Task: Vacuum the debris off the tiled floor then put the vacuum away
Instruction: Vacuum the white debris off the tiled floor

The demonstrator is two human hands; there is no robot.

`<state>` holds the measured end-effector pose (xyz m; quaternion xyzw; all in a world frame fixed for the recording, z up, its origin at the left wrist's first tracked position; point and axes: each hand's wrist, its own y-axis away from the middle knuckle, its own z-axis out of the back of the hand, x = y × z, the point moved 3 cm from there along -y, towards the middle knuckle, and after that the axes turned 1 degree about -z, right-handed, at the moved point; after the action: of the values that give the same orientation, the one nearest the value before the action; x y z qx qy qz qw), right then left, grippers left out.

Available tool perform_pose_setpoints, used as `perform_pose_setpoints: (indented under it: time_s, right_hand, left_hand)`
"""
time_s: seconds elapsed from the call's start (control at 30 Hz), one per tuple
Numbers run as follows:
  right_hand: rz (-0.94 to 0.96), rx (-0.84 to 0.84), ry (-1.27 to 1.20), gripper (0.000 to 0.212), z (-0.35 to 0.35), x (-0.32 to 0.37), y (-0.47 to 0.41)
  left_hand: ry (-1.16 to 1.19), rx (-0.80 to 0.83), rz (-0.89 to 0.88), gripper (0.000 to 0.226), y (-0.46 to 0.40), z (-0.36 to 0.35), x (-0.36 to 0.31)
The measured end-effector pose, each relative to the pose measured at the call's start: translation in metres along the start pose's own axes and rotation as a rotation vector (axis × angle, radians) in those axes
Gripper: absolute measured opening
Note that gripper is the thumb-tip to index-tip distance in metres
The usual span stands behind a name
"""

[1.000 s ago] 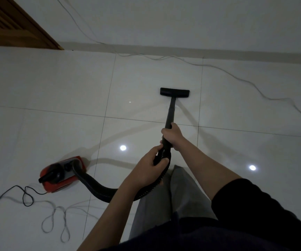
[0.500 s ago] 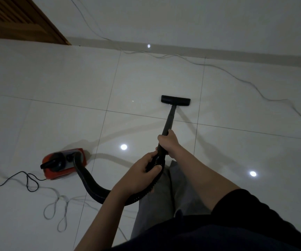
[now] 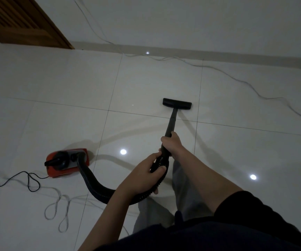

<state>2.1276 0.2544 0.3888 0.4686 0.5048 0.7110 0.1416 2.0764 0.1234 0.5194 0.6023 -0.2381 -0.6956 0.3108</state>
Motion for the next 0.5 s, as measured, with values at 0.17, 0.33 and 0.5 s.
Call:
perform_pose_setpoints:
  time_s: [0.17,0.33,0.5]
  right_hand:
    - [0.024,-0.022,0.000,0.045,-0.017,-0.010,0.015]
    - [0.003,-0.044,0.012,0.052,-0.037,-0.032,0.025]
    - [-0.027,-0.055,-0.006,0.056,-0.064,-0.063,0.031]
  left_hand:
    - [-0.019,0.019,-0.017,0.050,0.021,0.006,0.018]
    - [-0.035,0.029,-0.036,0.049,0.042,0.010,0.038]
    - [-0.012,0.035,-0.029,0.047,0.063,0.016,0.067]
